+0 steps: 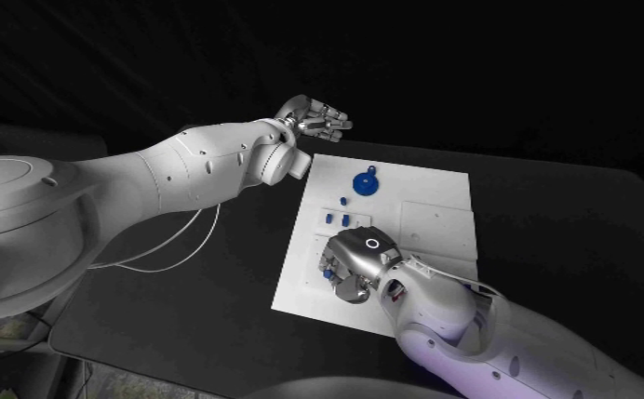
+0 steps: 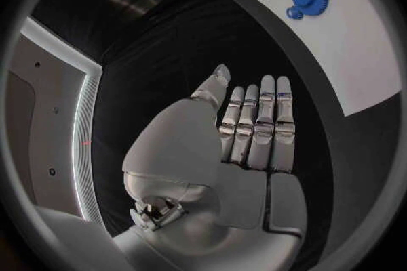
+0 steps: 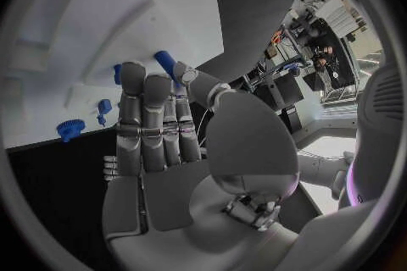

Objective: Assemble the parts on the task board

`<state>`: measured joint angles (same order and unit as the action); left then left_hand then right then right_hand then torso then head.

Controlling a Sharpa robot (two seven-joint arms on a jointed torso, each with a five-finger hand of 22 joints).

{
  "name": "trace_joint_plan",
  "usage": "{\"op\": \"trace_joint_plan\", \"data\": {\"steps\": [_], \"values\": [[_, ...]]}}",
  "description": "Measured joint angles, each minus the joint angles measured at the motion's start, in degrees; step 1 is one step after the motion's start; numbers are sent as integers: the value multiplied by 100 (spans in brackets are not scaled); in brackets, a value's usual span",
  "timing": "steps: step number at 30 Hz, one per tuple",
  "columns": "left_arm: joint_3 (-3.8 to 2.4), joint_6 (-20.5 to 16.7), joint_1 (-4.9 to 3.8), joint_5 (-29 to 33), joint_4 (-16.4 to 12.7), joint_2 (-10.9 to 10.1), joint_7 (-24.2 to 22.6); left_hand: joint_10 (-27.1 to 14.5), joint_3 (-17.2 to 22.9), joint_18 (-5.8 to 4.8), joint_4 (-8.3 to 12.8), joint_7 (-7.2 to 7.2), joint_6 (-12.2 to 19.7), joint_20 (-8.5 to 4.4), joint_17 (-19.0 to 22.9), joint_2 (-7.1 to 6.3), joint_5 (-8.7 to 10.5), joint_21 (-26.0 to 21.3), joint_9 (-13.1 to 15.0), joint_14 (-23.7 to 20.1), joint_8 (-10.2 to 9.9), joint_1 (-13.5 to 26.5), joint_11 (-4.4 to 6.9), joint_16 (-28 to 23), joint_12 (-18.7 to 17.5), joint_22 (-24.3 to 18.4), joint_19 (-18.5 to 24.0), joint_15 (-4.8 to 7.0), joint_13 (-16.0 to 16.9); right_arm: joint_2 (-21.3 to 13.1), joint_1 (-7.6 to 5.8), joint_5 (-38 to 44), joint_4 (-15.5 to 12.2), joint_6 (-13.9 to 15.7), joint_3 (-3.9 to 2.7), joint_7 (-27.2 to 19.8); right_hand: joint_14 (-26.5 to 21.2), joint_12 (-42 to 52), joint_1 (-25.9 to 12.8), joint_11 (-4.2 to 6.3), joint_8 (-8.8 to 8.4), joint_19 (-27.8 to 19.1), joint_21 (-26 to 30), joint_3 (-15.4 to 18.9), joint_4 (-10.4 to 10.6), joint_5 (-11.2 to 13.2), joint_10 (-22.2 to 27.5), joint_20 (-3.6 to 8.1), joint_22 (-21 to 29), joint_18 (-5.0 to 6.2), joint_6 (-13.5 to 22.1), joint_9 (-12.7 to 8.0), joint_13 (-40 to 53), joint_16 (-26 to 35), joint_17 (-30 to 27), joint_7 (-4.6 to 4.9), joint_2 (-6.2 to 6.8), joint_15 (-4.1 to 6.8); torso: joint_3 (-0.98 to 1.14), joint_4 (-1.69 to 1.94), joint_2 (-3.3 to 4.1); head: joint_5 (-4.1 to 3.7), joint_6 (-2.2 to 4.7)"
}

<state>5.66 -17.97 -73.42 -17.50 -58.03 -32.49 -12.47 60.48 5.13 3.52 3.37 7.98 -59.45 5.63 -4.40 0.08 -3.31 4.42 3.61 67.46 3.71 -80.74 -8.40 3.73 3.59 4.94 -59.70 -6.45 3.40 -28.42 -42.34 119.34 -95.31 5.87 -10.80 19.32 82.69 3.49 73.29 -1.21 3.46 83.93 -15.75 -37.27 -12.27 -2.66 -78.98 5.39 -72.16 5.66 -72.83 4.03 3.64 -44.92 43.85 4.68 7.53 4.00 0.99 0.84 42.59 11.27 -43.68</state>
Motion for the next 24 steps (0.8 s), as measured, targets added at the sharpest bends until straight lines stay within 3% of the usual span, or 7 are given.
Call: {"op": "trace_joint_plan", "data": {"steps": [2, 6, 9, 17, 24], "values": [[0, 1, 0, 0, 0, -1, 2, 0, 0, 0, 0, 0, 0, 0, 0, 0, 0, 0, 0, 0, 0, 0, 0, 0, 0, 0, 0, 0, 0, -3, -2, 0, 1, 0, 4, 2, -32, 1, -15, -15, 0, -3, 29, 38, 30, -32, 127, -3, 3, 15, 151, 0, 2, -1, -14, 27, 13, -16, 3, -1, 1, 0, 1], [0, 2, 0, 0, 0, -3, 7, 0, 0, 0, 0, 0, 0, 0, 0, 0, 0, 0, 0, 0, 0, 0, 0, 0, 0, 0, 0, 0, 0, -10, 2, -12, 15, 15, 18, 8, -36, 24, -148, -146, 18, 15, 46, 54, 70, -89, 573, -87, 22, 101, 424, -14, -6, -2, -36, 96, 75, -106, 7, -1, 4, -4, 1], [0, 3, 0, 0, 0, -6, 11, 0, 0, 0, 0, 0, 0, 0, 0, 0, 0, 0, 0, 0, 0, 0, 0, 0, 0, 0, 0, 0, 0, -19, 11, -30, 32, 32, 32, 13, -51, 24, -142, -217, 36, 3, 69, 28, 144, -86, 723, -143, 50, 152, 463, -17, -30, -23, -76, 101, 209, -136, 9, -3, 5, -11, 7], [0, 5, 0, 0, 0, -13, 20, 0, 0, 0, 0, 0, 0, 0, 0, 0, 0, 0, 0, 0, 0, 0, 0, 0, 0, 1, 0, 0, 0, -45, 20, -75, 49, 108, 37, 35, -52, 24, -60, -237, 52, 11, 117, 18, 250, -67, 804, -152, 98, 184, 510, -16, -26, -79, -171, 106, 349, -137, 13, -2, 7, -29, 11], [1, 9, 0, 0, 0, -18, 26, 0, -5, 0, -5, 0, 0, 0, 0, 0, 0, 0, 0, 0, 0, 0, 0, 0, 0, 0, 0, 0, 0, -84, 22, -94, 52, 186, 37, 54, -73, 24, -83, -249, 52, 11, 118, 18, 264, -67, 878, -152, 109, 183, 510, -17, -25, -80, -202, 106, 372, -157, 9, 1, 7, -41, 10]]}}
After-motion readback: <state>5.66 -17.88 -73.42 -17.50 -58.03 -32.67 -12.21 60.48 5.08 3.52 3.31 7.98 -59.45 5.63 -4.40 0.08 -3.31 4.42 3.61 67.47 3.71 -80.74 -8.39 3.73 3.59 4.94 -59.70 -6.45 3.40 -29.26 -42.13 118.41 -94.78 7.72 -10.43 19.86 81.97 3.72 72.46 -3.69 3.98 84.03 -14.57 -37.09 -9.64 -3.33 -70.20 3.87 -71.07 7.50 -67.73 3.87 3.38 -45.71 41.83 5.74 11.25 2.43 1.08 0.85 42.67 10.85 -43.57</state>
